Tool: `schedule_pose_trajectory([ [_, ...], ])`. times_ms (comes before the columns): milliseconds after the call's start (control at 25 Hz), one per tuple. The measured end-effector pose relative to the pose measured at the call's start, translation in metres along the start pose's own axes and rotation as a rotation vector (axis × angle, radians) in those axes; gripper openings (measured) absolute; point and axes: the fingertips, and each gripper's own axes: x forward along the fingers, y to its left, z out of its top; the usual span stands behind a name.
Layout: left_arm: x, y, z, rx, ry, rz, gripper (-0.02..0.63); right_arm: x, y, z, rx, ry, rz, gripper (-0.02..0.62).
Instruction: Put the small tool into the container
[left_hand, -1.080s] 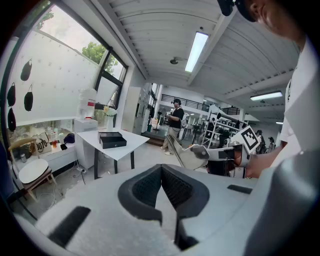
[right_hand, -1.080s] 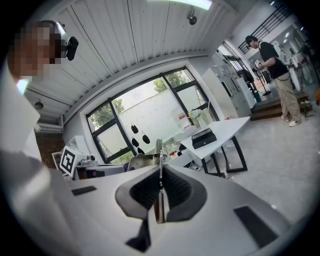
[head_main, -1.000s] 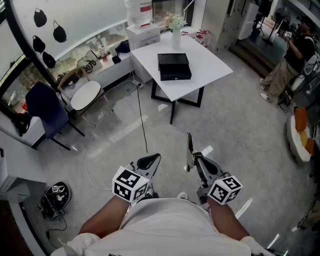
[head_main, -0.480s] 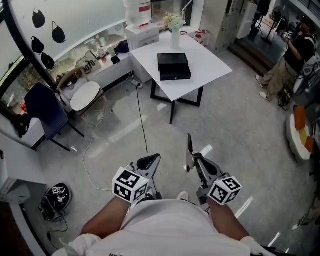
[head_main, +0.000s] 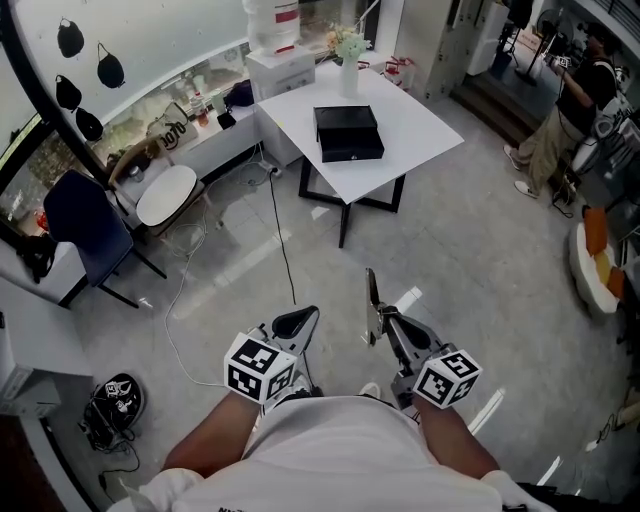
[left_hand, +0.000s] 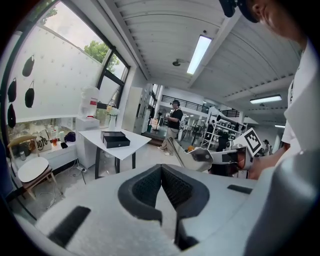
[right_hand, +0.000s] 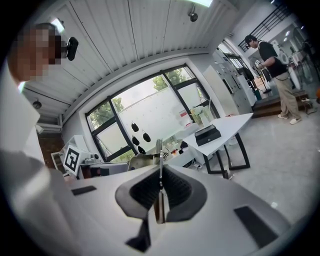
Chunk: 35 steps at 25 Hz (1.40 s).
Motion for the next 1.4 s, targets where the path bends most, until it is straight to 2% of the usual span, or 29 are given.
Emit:
schedule_pose_trajectory([
  [400,-0.024,0.052,-0.015,0.005,0.031,-0.039,0.009,0.036,0.013,-0.011,0.065,-0.042,-0.114,0.009],
  [520,-0.027,0.06,-0.021,-0.009,0.039,-0.05,0.009,0.04,0.016,-0.019,0.073,-0.024,-0.127,0.009],
  [880,0.009,0.077,-0.009,-0.009,0.042,-0.073,0.009,0.06,-0.012,-0.002,0.082,-0.021,-0.143,0.009],
  [1080,0.047,0.094,0.014,0.001,0.043,-0.044,0.009,0.091,-0.049,0.024,0.09,-0.015,-0.112,0.009],
  [1400,0.124,0.119,0.082,0.031,-0.002,0.004,0.009,0.142,-0.102,0.092,0.067,-0.023,-0.023,0.009],
])
